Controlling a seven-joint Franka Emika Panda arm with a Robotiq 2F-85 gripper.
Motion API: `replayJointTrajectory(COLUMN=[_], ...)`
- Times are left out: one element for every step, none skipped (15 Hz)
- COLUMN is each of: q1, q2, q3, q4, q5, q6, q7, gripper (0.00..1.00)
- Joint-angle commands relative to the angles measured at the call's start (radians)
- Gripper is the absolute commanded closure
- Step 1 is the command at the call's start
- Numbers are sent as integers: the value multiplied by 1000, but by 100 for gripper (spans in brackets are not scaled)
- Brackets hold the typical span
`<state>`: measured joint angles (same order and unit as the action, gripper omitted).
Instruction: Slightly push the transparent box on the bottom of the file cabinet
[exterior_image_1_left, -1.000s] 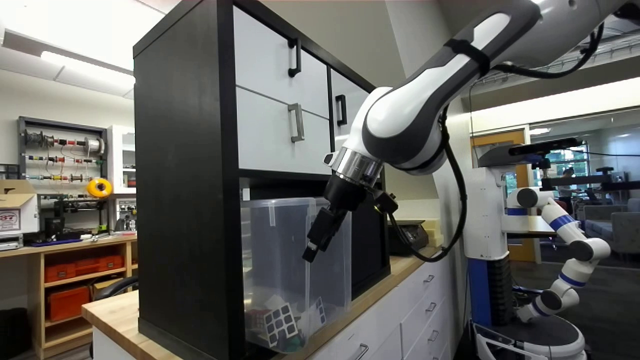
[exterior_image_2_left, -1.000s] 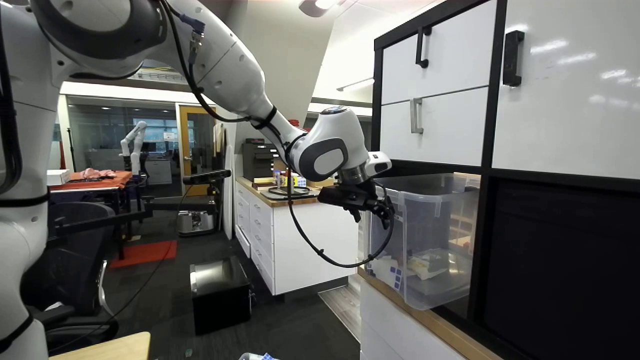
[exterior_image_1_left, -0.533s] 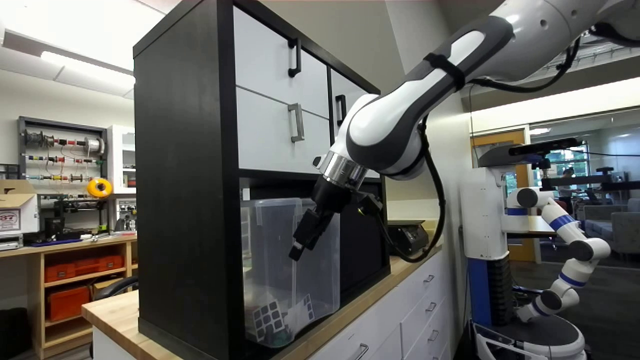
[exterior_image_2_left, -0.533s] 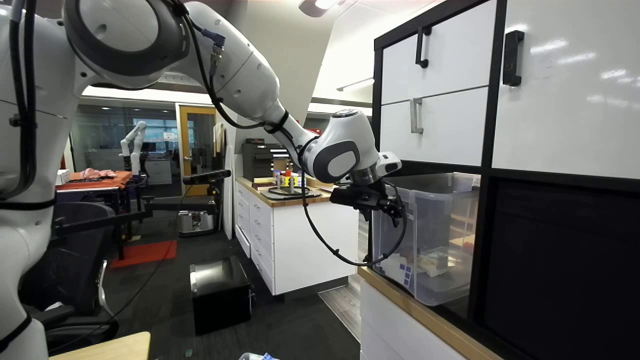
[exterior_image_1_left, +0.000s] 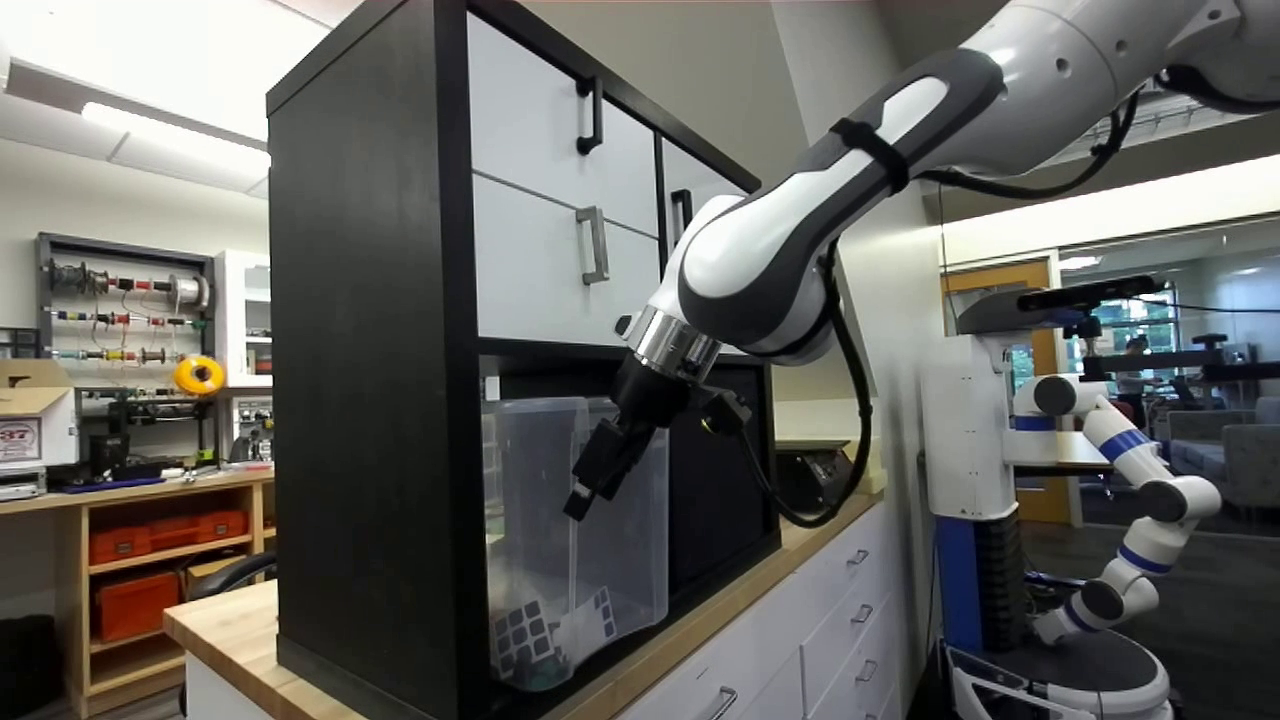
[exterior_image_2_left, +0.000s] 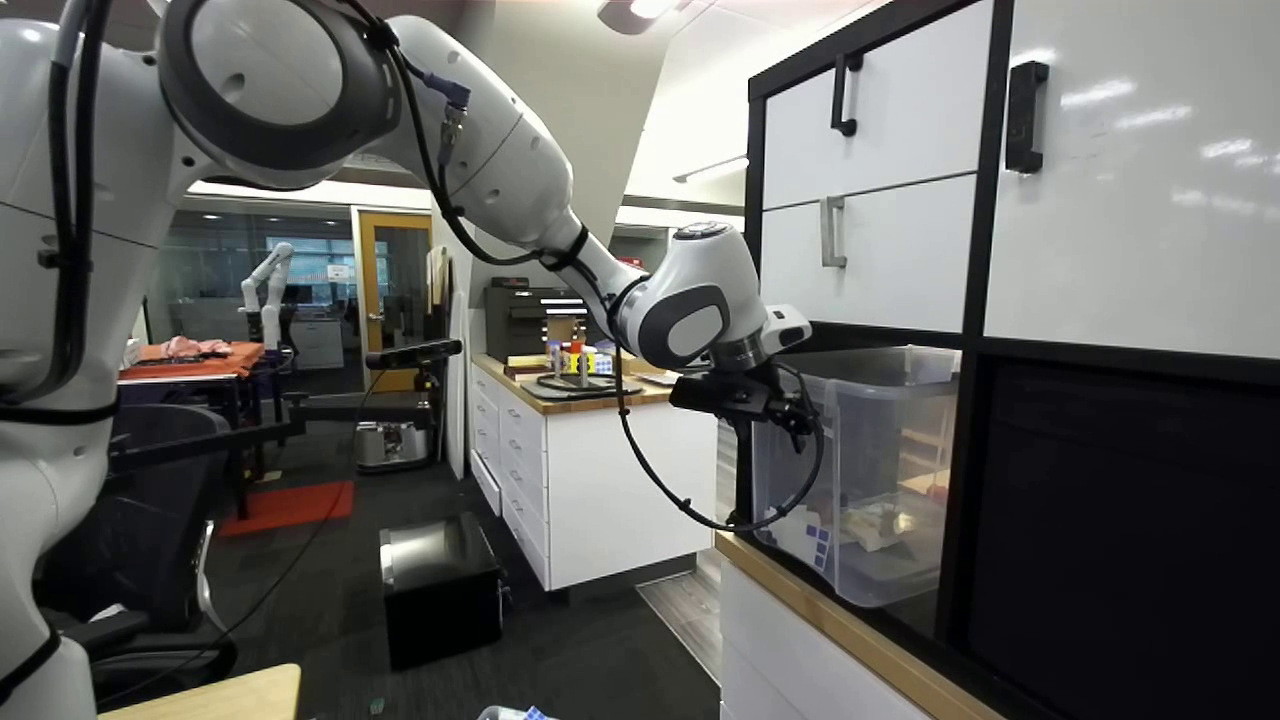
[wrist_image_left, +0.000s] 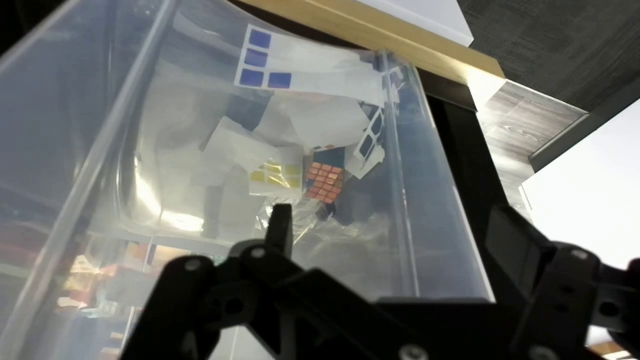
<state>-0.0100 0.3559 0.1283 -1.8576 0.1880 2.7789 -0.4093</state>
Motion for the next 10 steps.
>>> replayJointTrajectory(q1=[-47, -52, -57, -62, -61, -59, -50, -46, -34, -25], q2=[-62, -80, -104, -126, -155, -180, -209, -234, -264, -292], q3=[27, 26, 24, 21, 12, 3, -13, -21, -39, -52], q4=[-76, -99, -131, -160, -193, -220, -251, -276, -306, -332], q5=[1, 3, 3, 1, -7, -14, -33, -41, -72, -103], q6=[-10, -18, -22, -24, -30, -40, -49, -59, -68, -85], q7=[-10, -7, -3, 0, 9, 21, 43, 47, 72, 99], gripper=[0, 0, 0, 0, 0, 0, 0, 0, 0, 0])
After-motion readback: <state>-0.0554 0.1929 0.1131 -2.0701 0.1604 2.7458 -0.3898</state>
